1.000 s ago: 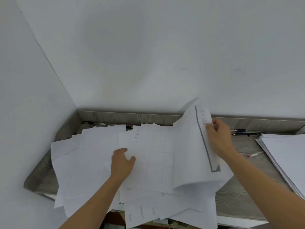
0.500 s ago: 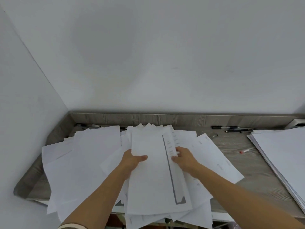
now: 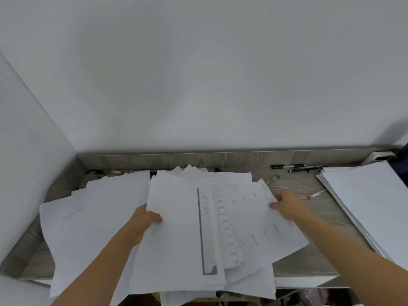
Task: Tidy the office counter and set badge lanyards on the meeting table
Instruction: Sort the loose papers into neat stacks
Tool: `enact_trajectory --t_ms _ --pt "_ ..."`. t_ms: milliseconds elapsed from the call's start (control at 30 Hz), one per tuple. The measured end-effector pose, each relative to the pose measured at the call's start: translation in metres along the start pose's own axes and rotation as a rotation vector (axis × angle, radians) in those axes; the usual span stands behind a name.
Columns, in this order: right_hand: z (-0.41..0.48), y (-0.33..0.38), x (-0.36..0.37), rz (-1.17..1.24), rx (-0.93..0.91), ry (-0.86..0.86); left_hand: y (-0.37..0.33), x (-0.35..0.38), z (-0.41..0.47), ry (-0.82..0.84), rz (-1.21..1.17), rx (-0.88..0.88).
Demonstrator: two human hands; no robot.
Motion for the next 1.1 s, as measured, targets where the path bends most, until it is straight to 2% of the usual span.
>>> enact_trajectory --t_ms 100,167,333,500,633,733,800,867,933,967,1100 --pt "0.001 0.028 -0.023 -0.011 -0.172 -0.186 -0.005 -0.003 -0.005 0.057 0.029 -0.001" --pt "0.002 0.053 -0.032 -0.044 -0.254 -0.185 -0.012 0.001 -0.012 0.149 0.024 0.001" --pt "0.006 0.098 -0.030 0.137 -0.257 -0.046 -0.026 0.027 -0.027 0.283 0.016 0.023" --pt "-0.009 0.144 -0.020 0.346 -0.323 0.249 -0.032 0.031 -0.030 0.173 -0.061 0.118" --pt "-0.023 0.178 -0.020 0.403 -0.365 0.379 -0.030 0.032 -0.032 0.183 -0.131 0.132" --pt "-0.019 0.180 -0.023 0.579 -0.302 0.368 -0.030 0.021 -0.026 0.111 -0.130 0.153" --pt "-0.004 0.159 -0.018 0.680 -0.152 0.300 -0.025 0.002 -0.017 0.010 -0.123 0.143" --pt "0.006 0.125 -0.007 0.502 0.003 0.224 -0.013 -0.022 -0.008 -0.073 -0.098 0.112" --pt "0.004 0.095 0.010 0.235 0.076 0.226 0.003 -0.038 -0.001 -0.124 -0.030 0.075" --pt "0.002 0.086 0.018 0.176 0.098 0.246 0.010 -0.041 0.001 -0.139 0.002 0.062" --pt "-0.011 0.076 0.053 0.280 0.176 0.326 0.029 -0.036 -0.002 -0.166 0.018 0.056"
Point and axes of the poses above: each hand's wrist, its own z-axis towards the middle knuckle, its own x-axis out of the palm, y = z × x, the point moved 5 cm from there along z, towards the middle knuckle, and after that the axes turned 8 degrees about -y, right-handed, at the moved point
